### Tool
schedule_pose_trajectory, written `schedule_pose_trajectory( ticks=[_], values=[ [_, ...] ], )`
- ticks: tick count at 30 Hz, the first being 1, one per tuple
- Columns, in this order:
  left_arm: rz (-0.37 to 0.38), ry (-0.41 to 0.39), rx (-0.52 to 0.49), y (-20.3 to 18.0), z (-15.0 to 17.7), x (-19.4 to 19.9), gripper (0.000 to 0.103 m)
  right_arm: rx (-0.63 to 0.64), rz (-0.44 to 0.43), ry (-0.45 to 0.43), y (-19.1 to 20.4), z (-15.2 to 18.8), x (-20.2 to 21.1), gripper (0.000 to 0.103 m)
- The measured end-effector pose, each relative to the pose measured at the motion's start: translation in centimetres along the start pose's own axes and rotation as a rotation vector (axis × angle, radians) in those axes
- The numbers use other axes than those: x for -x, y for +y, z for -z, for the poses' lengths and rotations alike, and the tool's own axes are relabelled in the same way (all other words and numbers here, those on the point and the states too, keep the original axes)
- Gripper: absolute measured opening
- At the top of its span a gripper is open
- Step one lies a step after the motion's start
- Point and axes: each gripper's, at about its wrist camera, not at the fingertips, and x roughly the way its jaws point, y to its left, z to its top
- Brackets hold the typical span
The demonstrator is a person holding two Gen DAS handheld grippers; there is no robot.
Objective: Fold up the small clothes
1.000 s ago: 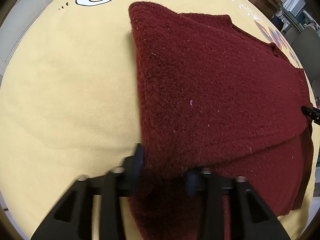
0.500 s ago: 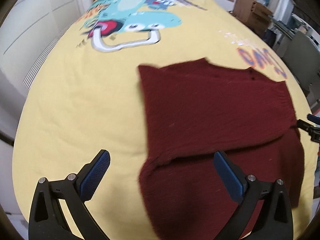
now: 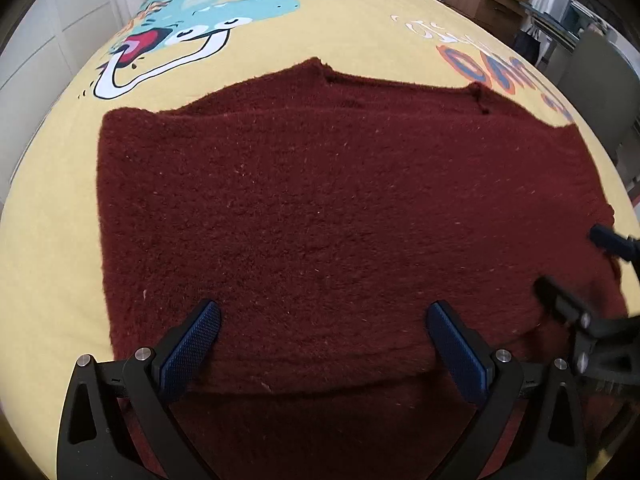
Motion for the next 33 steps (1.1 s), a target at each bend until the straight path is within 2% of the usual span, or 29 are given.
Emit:
schedule_pose_trajectory(
  ticks=[6, 9, 16, 21, 23, 26, 29, 33],
  values=[
    [-0.002, -0.014, 0.019, 2.6, 0.6, 0.7, 0.102, -0.045, 0.022, -0.022, -3.7, 0.7, -1.2, 0.103],
    [0.009, -0.008, 0.040, 3.6, 1.1, 0.9, 0.102, -0.074, 0.002, -0.020, -5.4, 1.1, -1.3, 0.103],
    [0.032, 0.000, 0.079, 4.2, 1.4, 0.8, 0.102, -0.147, -0.023, -0.010, -6.1, 2.0, -1.6, 0.103],
    [0.066, 0.038, 0.082, 4.7, 0.9, 1.8, 0.102, -0.169, -0.023, -0.006, -6.0, 2.1, -1.0, 0.103],
    [0.087, 0.066, 0.088, 4.9, 0.6, 3.1, 0.102, -0.158, -0.023, 0.010, -5.9, 1.8, 0.0, 0.103],
    [0.079, 0.056, 0.078, 4.9, 0.7, 5.7, 0.102, -0.147, -0.006, 0.005, -6.1, 1.8, 2.1, 0.103],
    [0.052, 0.042, 0.070, 4.9, 1.9, 8.5, 0.102, -0.154, -0.006, -0.023, -6.6, 2.1, 4.6, 0.103],
    [0.083, 0.039, 0.114, 5.7, 4.1, 11.6, 0.102, -0.154, -0.002, -0.033, -7.2, 3.3, 7.5, 0.103]
  ],
)
